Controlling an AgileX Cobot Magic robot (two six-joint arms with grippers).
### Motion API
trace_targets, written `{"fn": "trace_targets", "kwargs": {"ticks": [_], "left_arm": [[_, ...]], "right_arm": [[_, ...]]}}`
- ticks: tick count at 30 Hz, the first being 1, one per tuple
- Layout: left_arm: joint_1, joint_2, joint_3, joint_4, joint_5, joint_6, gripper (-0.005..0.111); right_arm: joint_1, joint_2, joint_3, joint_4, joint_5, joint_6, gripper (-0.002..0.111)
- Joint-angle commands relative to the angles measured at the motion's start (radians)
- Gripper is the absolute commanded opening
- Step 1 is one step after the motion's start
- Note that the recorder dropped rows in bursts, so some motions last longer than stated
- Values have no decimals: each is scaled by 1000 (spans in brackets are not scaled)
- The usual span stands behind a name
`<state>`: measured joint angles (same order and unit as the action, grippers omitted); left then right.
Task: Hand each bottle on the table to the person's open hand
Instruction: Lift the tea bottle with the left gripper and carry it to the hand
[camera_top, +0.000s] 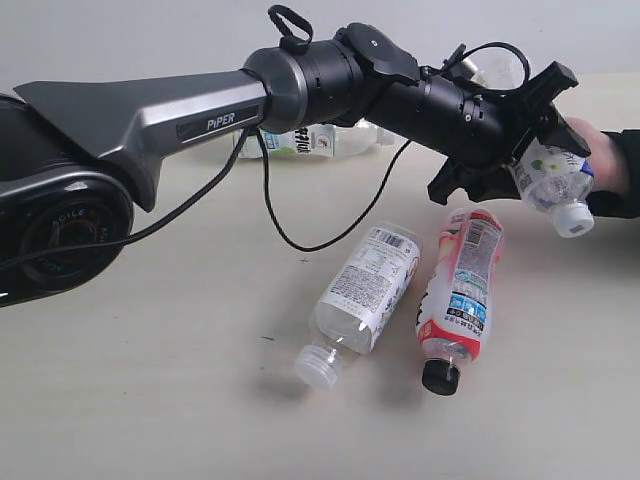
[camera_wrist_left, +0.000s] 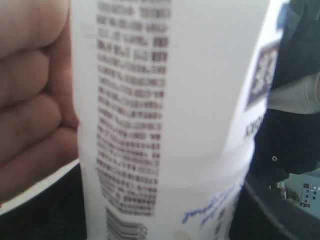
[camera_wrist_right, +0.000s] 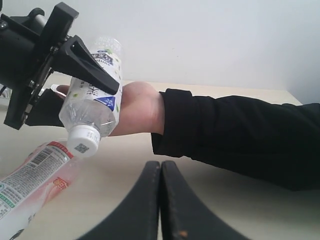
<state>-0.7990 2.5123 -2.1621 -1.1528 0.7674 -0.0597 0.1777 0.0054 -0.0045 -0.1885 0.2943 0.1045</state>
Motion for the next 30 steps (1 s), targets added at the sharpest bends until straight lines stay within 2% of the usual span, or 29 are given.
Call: {"fn": "trace_targets", "kwargs": {"ticks": [1,12,21,30], "left_arm": [[-2,-6,-7,-11,41,-4,0],[-2,-6,-7,-1,13,-29,2],[-2,-6,-7,-1,-5,-53,43],[-2,-6,-7,16,-18,-51,62]], "right_arm": [[-5,-5,5,-2,-7,-2,0],[-5,-5,5,-2,-7,-2,0],[-5,-5,5,-2,-7,-2,0],[-5,-5,5,-2,-7,-2,0]]}}
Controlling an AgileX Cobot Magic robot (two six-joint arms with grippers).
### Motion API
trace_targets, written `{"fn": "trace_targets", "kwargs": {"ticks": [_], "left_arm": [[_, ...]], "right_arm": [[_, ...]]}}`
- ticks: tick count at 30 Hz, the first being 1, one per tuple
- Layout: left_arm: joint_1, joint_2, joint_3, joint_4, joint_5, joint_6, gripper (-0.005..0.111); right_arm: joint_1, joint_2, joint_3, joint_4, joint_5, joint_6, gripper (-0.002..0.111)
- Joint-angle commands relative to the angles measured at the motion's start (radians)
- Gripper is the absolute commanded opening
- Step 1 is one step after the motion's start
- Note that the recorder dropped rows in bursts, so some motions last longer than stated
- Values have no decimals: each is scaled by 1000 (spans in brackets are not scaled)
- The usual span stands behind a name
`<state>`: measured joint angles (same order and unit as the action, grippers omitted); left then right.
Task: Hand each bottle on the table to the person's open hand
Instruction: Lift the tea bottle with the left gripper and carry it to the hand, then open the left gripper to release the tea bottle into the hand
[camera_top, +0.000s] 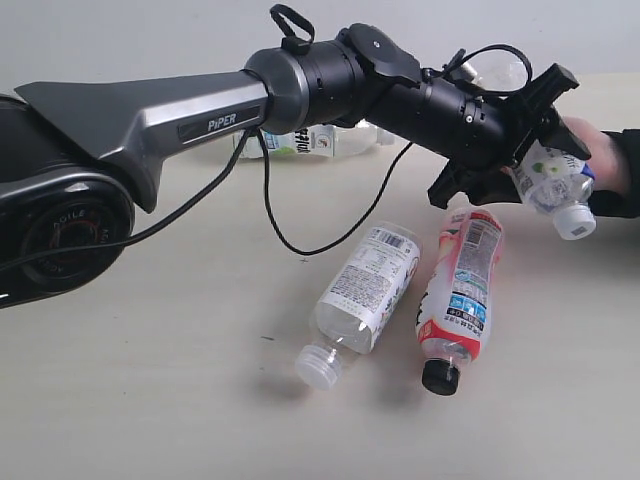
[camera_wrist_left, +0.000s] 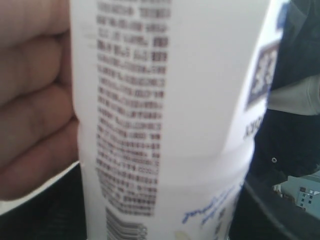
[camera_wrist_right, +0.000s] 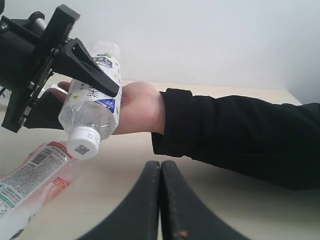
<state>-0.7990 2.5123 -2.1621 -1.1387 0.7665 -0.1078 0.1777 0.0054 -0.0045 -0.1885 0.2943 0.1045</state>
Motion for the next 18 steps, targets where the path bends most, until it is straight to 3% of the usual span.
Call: {"fn": "trace_targets", "kwargs": {"ticks": [1,8,18], "left_arm": [[-2,-6,-7,1,-20,-3,64],[-2,-6,-7,1,-45,1,78],[-2,-6,-7,-5,-44,20,79]], "right_arm": [[-5,-5,5,-2,-7,-2,0],[-5,-5,5,-2,-7,-2,0],[-5,-5,5,-2,-7,-2,0]]}}
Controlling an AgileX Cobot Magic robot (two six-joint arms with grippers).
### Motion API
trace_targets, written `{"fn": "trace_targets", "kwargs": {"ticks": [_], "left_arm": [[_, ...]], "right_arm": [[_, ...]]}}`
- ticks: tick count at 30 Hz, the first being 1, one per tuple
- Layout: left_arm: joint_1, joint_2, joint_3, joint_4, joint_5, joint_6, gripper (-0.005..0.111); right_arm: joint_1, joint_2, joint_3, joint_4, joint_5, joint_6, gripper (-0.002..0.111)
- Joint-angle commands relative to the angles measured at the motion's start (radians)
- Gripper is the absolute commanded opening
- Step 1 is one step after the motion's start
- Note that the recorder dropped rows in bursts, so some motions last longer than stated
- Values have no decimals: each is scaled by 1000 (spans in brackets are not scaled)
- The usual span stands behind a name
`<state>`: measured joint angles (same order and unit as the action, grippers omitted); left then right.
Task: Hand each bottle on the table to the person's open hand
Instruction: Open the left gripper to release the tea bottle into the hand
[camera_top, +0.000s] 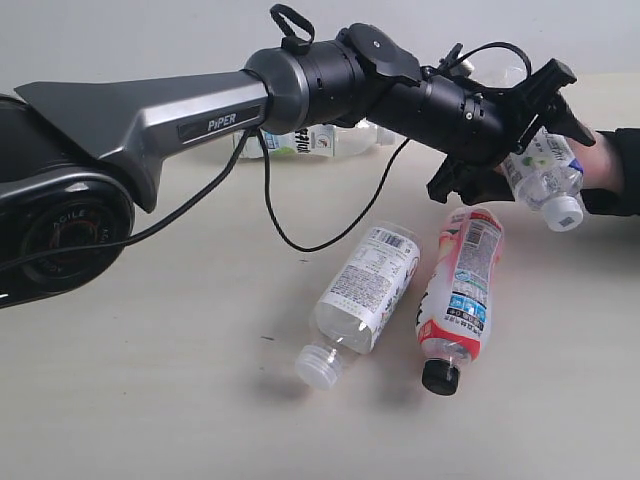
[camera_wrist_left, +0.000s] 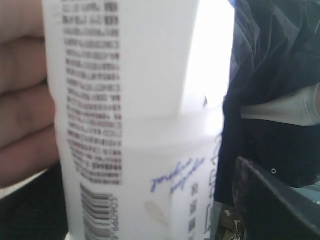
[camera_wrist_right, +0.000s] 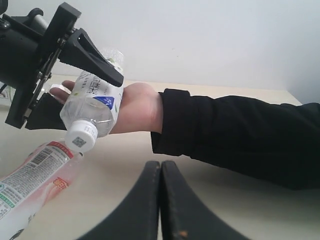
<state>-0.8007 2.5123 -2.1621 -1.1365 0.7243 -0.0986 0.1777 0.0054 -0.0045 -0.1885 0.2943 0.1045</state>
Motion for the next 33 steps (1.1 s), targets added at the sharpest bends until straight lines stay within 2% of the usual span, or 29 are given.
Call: {"fn": "trace_targets", "kwargs": {"ticks": [1,11,14,19,33], "left_arm": [[-1,-6,-7,-7,1,11,79],[-1,-6,-23,-15,23,44,79],[1,-6,-54,-57,59,99,79],[3,-15,-82,-70,111,99,79],[3,-25,-82,-4,143,99,79]], "right_arm": [[-5,-5,5,-2,-7,-2,0],[-5,-5,5,-2,-7,-2,0],[-5,-5,5,-2,-7,-2,0],[-5,-5,5,-2,-7,-2,0],[-5,-5,5,-2,-7,-2,0]]}}
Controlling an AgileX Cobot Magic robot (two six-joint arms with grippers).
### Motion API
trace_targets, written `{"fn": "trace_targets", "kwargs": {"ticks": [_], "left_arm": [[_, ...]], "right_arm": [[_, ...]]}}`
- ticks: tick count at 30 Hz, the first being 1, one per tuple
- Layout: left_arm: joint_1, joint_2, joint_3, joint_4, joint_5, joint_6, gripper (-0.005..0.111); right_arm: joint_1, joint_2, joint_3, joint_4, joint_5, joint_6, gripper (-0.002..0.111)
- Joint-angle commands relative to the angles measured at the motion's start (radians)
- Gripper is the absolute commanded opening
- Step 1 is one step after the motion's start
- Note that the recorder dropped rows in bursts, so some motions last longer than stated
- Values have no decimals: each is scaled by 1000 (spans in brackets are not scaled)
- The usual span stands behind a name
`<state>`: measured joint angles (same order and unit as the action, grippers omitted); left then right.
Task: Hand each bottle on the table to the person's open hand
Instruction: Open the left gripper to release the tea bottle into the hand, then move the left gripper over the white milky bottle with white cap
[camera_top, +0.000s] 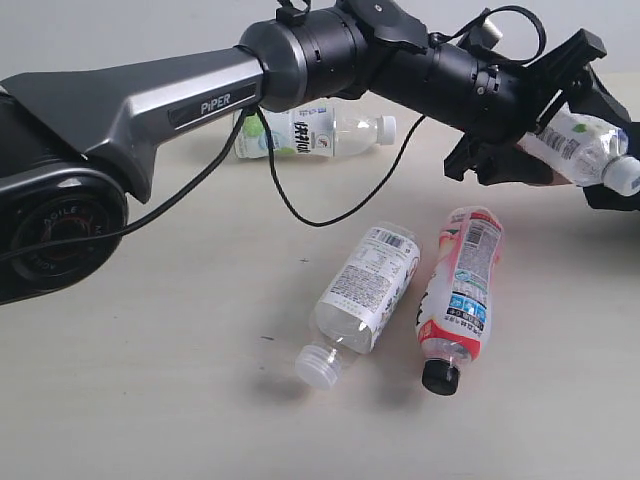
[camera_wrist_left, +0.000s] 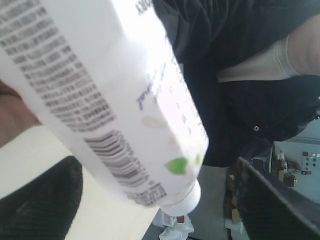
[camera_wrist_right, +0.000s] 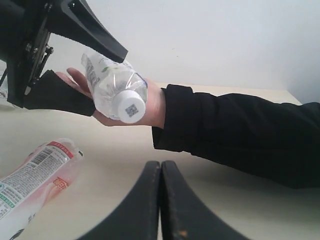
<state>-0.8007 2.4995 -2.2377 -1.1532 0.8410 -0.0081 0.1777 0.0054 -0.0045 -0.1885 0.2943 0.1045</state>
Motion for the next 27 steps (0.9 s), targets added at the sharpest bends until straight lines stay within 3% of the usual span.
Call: {"fn": "trace_targets", "kwargs": {"ticks": [1,16,22,24,27], "left_arm": [[5,-12,-7,13,32,8,79],[55,-51,-7,24,149,83,79],[94,-115,-7,82,268,138,78],[96,-154,-7,183,311,138,75],[96,-198,-7,311,353,131,58]], "right_arm": [[-5,-5,5,-2,-7,-2,0],[-5,-5,5,-2,-7,-2,0],[-5,-5,5,-2,-7,-2,0],[-5,-5,5,-2,-7,-2,0],[-5,-5,5,-2,-7,-2,0]]}}
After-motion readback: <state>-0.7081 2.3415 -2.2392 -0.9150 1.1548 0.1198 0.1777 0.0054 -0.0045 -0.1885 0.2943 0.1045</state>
